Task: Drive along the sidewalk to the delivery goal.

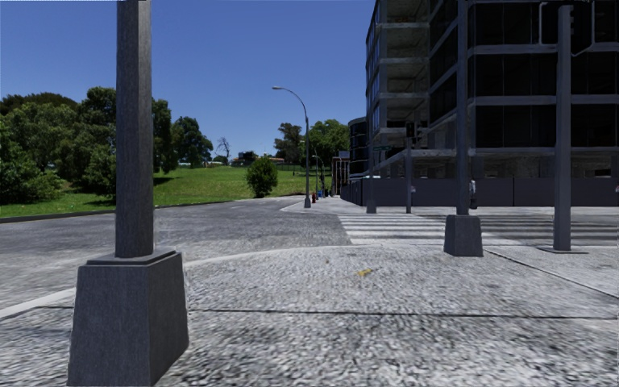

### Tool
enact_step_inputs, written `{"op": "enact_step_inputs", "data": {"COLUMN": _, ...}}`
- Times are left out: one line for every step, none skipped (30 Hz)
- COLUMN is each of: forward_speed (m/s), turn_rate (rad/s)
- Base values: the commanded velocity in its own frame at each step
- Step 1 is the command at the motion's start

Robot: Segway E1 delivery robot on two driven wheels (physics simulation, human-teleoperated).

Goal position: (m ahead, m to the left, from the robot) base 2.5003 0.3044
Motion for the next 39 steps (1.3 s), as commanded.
{"op": "enact_step_inputs", "data": {"forward_speed": 2.00, "turn_rate": 0.00}}
{"op": "enact_step_inputs", "data": {"forward_speed": 2.00, "turn_rate": 0.00}}
{"op": "enact_step_inputs", "data": {"forward_speed": 2.00, "turn_rate": 0.00}}
{"op": "enact_step_inputs", "data": {"forward_speed": 2.00, "turn_rate": 0.00}}
{"op": "enact_step_inputs", "data": {"forward_speed": 2.00, "turn_rate": 0.00}}
{"op": "enact_step_inputs", "data": {"forward_speed": 2.00, "turn_rate": 0.00}}
{"op": "enact_step_inputs", "data": {"forward_speed": 2.00, "turn_rate": 0.00}}
{"op": "enact_step_inputs", "data": {"forward_speed": 1.99, "turn_rate": 0.00}}
{"op": "enact_step_inputs", "data": {"forward_speed": 1.99, "turn_rate": 0.00}}
{"op": "enact_step_inputs", "data": {"forward_speed": 1.84, "turn_rate": 0.00}}
{"op": "enact_step_inputs", "data": {"forward_speed": 1.65, "turn_rate": 0.00}}
{"op": "enact_step_inputs", "data": {"forward_speed": 1.57, "turn_rate": 0.00}}
{"op": "enact_step_inputs", "data": {"forward_speed": 1.55, "turn_rate": 0.00}}
{"op": "enact_step_inputs", "data": {"forward_speed": 1.55, "turn_rate": 0.00}}
{"op": "enact_step_inputs", "data": {"forward_speed": 1.54, "turn_rate": 0.00}}
{"op": "enact_step_inputs", "data": {"forward_speed": 1.53, "turn_rate": 0.00}}
{"op": "enact_step_inputs", "data": {"forward_speed": 1.53, "turn_rate": 0.00}}
{"op": "enact_step_inputs", "data": {"forward_speed": 1.53, "turn_rate": 0.00}}
{"op": "enact_step_inputs", "data": {"forward_speed": 1.53, "turn_rate": 0.00}}
{"op": "enact_step_inputs", "data": {"forward_speed": 1.53, "turn_rate": 0.00}}
{"op": "enact_step_inputs", "data": {"forward_speed": 1.53, "turn_rate": 0.00}}
{"op": "enact_step_inputs", "data": {"forward_speed": 1.53, "turn_rate": 0.00}}
{"op": "enact_step_inputs", "data": {"forward_speed": 1.53, "turn_rate": 0.00}}
{"op": "enact_step_inputs", "data": {"forward_speed": 1.53, "turn_rate": 0.00}}
{"op": "enact_step_inputs", "data": {"forward_speed": 1.53, "turn_rate": 0.00}}
{"op": "enact_step_inputs", "data": {"forward_speed": 1.53, "turn_rate": 0.00}}
{"op": "enact_step_inputs", "data": {"forward_speed": 1.53, "turn_rate": 0.00}}
{"op": "enact_step_inputs", "data": {"forward_speed": 1.53, "turn_rate": 0.00}}
{"op": "enact_step_inputs", "data": {"forward_speed": 1.53, "turn_rate": 0.00}}
{"op": "enact_step_inputs", "data": {"forward_speed": 1.53, "turn_rate": 0.00}}
{"op": "enact_step_inputs", "data": {"forward_speed": 1.53, "turn_rate": 0.00}}
{"op": "enact_step_inputs", "data": {"forward_speed": 1.53, "turn_rate": 0.00}}
{"op": "enact_step_inputs", "data": {"forward_speed": 1.53, "turn_rate": 0.00}}
{"op": "enact_step_inputs", "data": {"forward_speed": 1.53, "turn_rate": 0.00}}
{"op": "enact_step_inputs", "data": {"forward_speed": 1.53, "turn_rate": 0.00}}
{"op": "enact_step_inputs", "data": {"forward_speed": 1.52, "turn_rate": 0.00}}
{"op": "enact_step_inputs", "data": {"forward_speed": 1.49, "turn_rate": 0.00}}
{"op": "enact_step_inputs", "data": {"forward_speed": 1.45, "turn_rate": 0.00}}
{"op": "enact_step_inputs", "data": {"forward_speed": 1.45, "turn_rate": 0.00}}
